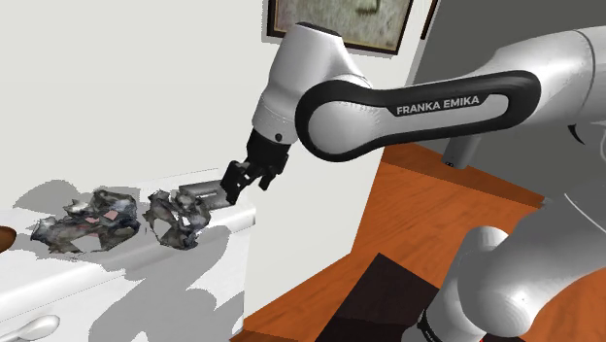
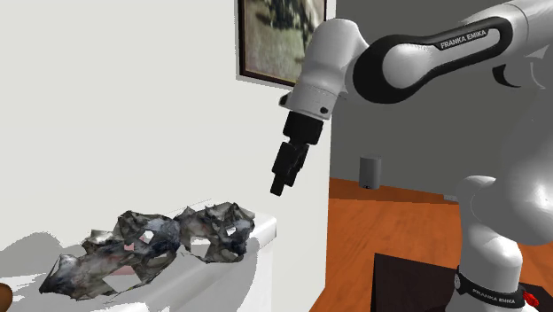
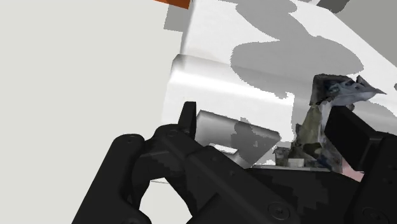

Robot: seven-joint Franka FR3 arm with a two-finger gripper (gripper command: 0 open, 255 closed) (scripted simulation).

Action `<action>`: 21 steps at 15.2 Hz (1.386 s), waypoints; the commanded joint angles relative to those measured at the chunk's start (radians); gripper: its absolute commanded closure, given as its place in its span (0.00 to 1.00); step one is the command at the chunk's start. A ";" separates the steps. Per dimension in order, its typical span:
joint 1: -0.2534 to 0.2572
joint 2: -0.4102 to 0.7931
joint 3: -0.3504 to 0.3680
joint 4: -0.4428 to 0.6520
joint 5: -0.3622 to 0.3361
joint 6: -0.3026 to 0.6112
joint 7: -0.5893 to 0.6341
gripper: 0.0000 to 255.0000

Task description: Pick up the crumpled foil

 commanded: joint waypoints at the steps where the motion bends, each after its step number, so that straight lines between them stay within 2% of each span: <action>1: -0.005 0.069 0.042 0.044 -0.025 0.038 0.058 0.00; 7: -0.013 0.255 0.138 0.187 -0.145 0.101 0.225 0.00; 16: -0.013 0.285 0.144 0.113 -0.171 0.201 0.249 0.00; 17: -0.013 0.285 0.145 0.115 -0.172 0.199 0.250 1.00; 21: -0.013 0.284 0.145 0.113 -0.171 0.200 0.249 1.00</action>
